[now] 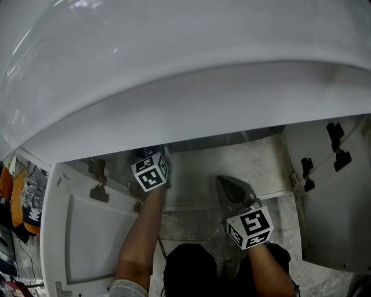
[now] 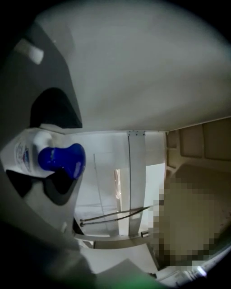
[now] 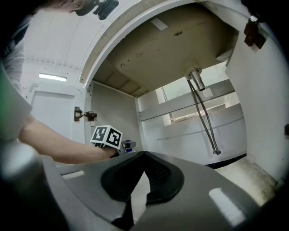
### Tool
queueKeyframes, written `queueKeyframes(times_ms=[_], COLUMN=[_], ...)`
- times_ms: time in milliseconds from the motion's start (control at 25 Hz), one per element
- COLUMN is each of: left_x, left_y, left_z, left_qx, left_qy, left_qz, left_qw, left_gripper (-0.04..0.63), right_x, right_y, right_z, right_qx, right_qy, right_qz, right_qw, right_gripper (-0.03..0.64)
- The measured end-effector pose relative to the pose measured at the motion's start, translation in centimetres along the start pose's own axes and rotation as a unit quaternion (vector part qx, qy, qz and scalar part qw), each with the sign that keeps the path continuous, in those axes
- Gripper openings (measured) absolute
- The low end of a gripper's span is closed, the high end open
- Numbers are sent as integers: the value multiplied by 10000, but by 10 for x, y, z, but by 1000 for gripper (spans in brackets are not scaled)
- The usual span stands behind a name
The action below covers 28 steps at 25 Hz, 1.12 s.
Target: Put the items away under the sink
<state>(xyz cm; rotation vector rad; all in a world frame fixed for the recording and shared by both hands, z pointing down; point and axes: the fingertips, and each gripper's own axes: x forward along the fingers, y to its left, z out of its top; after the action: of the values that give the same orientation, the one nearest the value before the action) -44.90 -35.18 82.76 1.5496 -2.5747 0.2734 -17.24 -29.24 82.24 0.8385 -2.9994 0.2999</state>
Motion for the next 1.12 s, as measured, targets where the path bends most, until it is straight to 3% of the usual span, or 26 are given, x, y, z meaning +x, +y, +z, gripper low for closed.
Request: queueKeyframes(times_ms=[160, 280, 480, 680, 880, 1120], left_x=[6, 14, 20, 14, -4, -45], left_y=[-5, -5, -10, -20, -18, -22], left_z=[1, 2, 2, 6, 9, 19], left_qx=[237, 298, 148, 293, 33, 77], left_qy=[50, 165, 214, 69, -150, -608], left_qz=[-34, -133, -484, -616, -438, -171], left_qw=[9997, 9993, 9985, 9976, 9989, 9980], left_gripper=[242, 258, 371, 376, 376, 380], right_x=[3, 4, 5, 6, 6, 7], right_y=[-1, 1, 1, 0, 3, 3], right_z=[-4, -7, -7, -9, -9, -8], right_qx=[18, -7, 11, 12, -9, -38], right_qy=[49, 87, 102, 121, 127, 111], right_qz=[-6, 1, 8, 7, 54, 67], right_qw=[10000, 10000, 9999, 9999, 9999, 9999], right_gripper=[-2, -2, -2, -2, -2, -2])
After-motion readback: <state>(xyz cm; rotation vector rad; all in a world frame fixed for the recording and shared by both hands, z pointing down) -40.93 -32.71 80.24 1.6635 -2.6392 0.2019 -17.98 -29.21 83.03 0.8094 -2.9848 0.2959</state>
